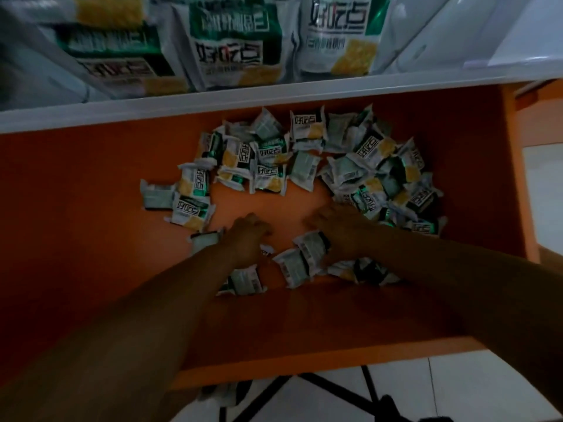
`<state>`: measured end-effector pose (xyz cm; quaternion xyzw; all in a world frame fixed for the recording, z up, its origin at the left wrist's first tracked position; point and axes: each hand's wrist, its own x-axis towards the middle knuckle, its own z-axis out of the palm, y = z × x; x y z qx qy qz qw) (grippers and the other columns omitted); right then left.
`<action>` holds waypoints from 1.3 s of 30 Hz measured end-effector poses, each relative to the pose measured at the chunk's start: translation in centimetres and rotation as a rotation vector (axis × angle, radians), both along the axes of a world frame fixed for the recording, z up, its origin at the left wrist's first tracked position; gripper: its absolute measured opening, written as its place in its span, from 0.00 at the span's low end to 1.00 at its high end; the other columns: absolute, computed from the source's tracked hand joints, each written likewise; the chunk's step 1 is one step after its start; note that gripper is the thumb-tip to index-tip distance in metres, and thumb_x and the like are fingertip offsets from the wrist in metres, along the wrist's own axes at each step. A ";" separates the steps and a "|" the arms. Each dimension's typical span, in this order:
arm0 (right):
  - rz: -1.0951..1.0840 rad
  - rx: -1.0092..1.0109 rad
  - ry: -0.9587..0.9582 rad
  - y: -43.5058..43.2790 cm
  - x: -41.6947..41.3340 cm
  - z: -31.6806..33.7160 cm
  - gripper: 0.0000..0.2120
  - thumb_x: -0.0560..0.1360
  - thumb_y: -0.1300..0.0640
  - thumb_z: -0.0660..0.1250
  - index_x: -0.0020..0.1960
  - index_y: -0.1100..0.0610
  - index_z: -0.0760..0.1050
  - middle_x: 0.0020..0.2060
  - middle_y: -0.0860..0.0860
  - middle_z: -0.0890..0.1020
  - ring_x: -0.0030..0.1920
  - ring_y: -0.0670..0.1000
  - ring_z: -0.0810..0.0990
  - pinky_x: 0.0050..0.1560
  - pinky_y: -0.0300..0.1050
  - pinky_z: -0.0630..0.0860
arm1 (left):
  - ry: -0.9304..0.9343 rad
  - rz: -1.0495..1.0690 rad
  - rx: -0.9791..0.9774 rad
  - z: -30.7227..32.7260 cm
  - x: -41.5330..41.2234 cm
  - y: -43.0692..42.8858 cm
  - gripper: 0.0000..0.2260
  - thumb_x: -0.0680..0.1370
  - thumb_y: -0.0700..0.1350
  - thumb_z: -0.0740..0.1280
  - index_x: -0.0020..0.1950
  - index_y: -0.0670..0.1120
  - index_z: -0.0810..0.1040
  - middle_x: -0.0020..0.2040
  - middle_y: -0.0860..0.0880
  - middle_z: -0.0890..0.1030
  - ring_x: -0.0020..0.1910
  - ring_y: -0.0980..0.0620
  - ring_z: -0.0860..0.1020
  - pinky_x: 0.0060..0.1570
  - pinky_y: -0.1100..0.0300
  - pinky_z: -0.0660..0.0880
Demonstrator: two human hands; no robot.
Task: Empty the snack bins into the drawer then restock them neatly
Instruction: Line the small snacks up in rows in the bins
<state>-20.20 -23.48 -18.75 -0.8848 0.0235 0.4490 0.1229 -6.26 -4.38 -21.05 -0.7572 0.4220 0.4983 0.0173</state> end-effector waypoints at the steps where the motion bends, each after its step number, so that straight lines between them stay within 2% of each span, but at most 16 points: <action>1: 0.024 -0.032 -0.001 0.4 0.2 -0.2 0.52 0.66 0.30 0.69 0.78 0.51 0.50 0.76 0.55 0.56 0.75 0.58 0.54 0.74 0.55 0.48 | 0.003 0.005 0.009 0.0 0.1 0.0 0.33 0.73 0.49 0.75 0.75 0.48 0.67 0.74 0.42 0.63 0.71 0.41 0.63 0.68 0.56 0.63; 3: 0.076 -0.075 -0.011 1.0 0.3 -0.7 0.52 0.64 0.28 0.68 0.78 0.49 0.52 0.75 0.55 0.59 0.74 0.58 0.55 0.74 0.59 0.47 | 0.010 0.010 0.008 -0.2 0.3 0.0 0.29 0.73 0.49 0.75 0.71 0.45 0.72 0.71 0.42 0.69 0.68 0.42 0.68 0.64 0.58 0.65; 6: 0.146 -0.085 -0.023 1.4 0.4 -1.0 0.44 0.67 0.30 0.67 0.76 0.46 0.56 0.72 0.54 0.64 0.72 0.58 0.58 0.72 0.65 0.47 | 0.037 0.028 -0.006 -0.6 0.6 0.3 0.18 0.73 0.50 0.75 0.58 0.42 0.83 0.60 0.44 0.80 0.59 0.45 0.76 0.56 0.60 0.69; 10: 0.107 -0.038 0.039 1.3 0.2 -0.4 0.39 0.70 0.35 0.68 0.75 0.45 0.59 0.72 0.54 0.63 0.73 0.59 0.58 0.72 0.61 0.54 | 0.071 0.083 -0.024 -0.3 0.8 1.1 0.15 0.74 0.51 0.73 0.57 0.44 0.82 0.59 0.47 0.80 0.59 0.47 0.76 0.53 0.63 0.63; 14: -0.027 0.000 0.086 0.7 -0.2 -0.3 0.35 0.71 0.37 0.69 0.74 0.46 0.63 0.72 0.55 0.64 0.73 0.60 0.59 0.72 0.58 0.61 | 0.189 0.289 -0.081 0.9 1.1 1.6 0.06 0.77 0.44 0.71 0.52 0.47 0.77 0.53 0.46 0.78 0.48 0.51 0.75 0.39 0.64 0.70; 15: -0.044 0.019 0.086 0.6 -0.2 -0.3 0.33 0.72 0.39 0.69 0.73 0.47 0.64 0.70 0.55 0.67 0.71 0.59 0.63 0.71 0.55 0.63 | 0.193 0.312 -0.099 1.3 1.2 1.8 0.05 0.78 0.44 0.70 0.50 0.47 0.75 0.51 0.46 0.78 0.46 0.51 0.75 0.37 0.64 0.70; 17: -0.067 0.076 0.092 0.5 -0.2 -0.4 0.30 0.73 0.44 0.70 0.72 0.50 0.67 0.66 0.54 0.74 0.66 0.56 0.70 0.68 0.50 0.66 | 0.192 0.377 -0.132 2.1 1.4 2.1 0.05 0.79 0.44 0.69 0.50 0.47 0.73 0.50 0.45 0.79 0.46 0.47 0.77 0.41 0.60 0.72; 20: -0.116 0.137 0.065 0.3 -0.3 -0.2 0.21 0.73 0.50 0.72 0.64 0.54 0.74 0.60 0.53 0.78 0.59 0.54 0.76 0.61 0.49 0.72 | 0.168 0.441 -0.144 3.3 1.6 2.6 0.10 0.79 0.46 0.69 0.59 0.46 0.75 0.53 0.49 0.77 0.48 0.48 0.77 0.42 0.59 0.73; 23: -0.206 0.179 -0.010 -0.1 -0.6 0.5 0.10 0.73 0.57 0.72 0.54 0.57 0.80 0.54 0.52 0.81 0.56 0.53 0.78 0.55 0.40 0.71 | 0.118 0.451 -0.139 4.5 1.5 2.9 0.13 0.80 0.48 0.66 0.61 0.41 0.77 0.50 0.49 0.75 0.46 0.50 0.75 0.39 0.65 0.68; 25: -0.271 0.192 -0.070 -0.2 -0.8 1.0 0.06 0.74 0.59 0.71 0.50 0.58 0.82 0.52 0.51 0.83 0.55 0.51 0.79 0.51 0.34 0.67 | 0.104 0.484 -0.140 5.3 1.4 3.3 0.14 0.80 0.48 0.66 0.58 0.38 0.78 0.51 0.41 0.78 0.45 0.48 0.76 0.41 0.62 0.68; 27: -0.335 0.202 -0.095 -0.3 -0.9 1.4 0.06 0.73 0.58 0.72 0.49 0.58 0.83 0.53 0.51 0.83 0.56 0.51 0.78 0.50 0.32 0.65 | 0.107 0.533 -0.133 5.9 1.2 3.7 0.14 0.80 0.48 0.66 0.57 0.38 0.78 0.55 0.37 0.78 0.48 0.43 0.76 0.43 0.58 0.68; 30: -0.459 0.184 -0.108 0.1 -0.8 1.8 0.11 0.74 0.56 0.72 0.54 0.58 0.82 0.57 0.51 0.81 0.59 0.52 0.77 0.55 0.34 0.66 | 0.095 0.564 -0.154 6.6 1.0 4.0 0.13 0.81 0.48 0.66 0.61 0.42 0.77 0.59 0.41 0.78 0.48 0.47 0.76 0.44 0.59 0.69; 33: -0.621 0.222 -0.095 1.1 -0.4 2.5 0.16 0.76 0.53 0.68 0.61 0.58 0.78 0.60 0.55 0.79 0.61 0.55 0.76 0.58 0.39 0.69 | 0.099 0.618 -0.155 6.7 0.8 3.9 0.18 0.81 0.49 0.65 0.69 0.45 0.72 0.68 0.44 0.73 0.59 0.45 0.76 0.48 0.58 0.72; 35: -0.622 0.262 -0.044 1.7 -0.4 2.8 0.18 0.78 0.50 0.66 0.65 0.58 0.75 0.63 0.54 0.76 0.64 0.55 0.74 0.57 0.38 0.67 | 0.120 0.618 -0.127 6.7 0.6 4.0 0.21 0.81 0.51 0.65 0.72 0.46 0.69 0.71 0.44 0.70 0.64 0.44 0.74 0.53 0.54 0.74; 37: -0.569 0.301 0.068 2.1 -0.7 2.5 0.25 0.78 0.45 0.65 0.70 0.56 0.69 0.70 0.55 0.70 0.67 0.55 0.71 0.61 0.39 0.67 | 0.145 0.610 -0.099 6.6 0.5 4.1 0.22 0.81 0.52 0.65 0.73 0.47 0.68 0.72 0.44 0.69 0.62 0.44 0.75 0.54 0.51 0.76; 39: -0.538 0.309 0.186 2.3 -1.1 1.9 0.38 0.74 0.41 0.69 0.77 0.53 0.57 0.75 0.54 0.61 0.71 0.56 0.66 0.68 0.48 0.67 | 0.165 0.603 -0.082 6.7 0.3 4.2 0.21 0.81 0.52 0.65 0.72 0.48 0.68 0.72 0.43 0.69 0.61 0.44 0.76 0.54 0.50 0.77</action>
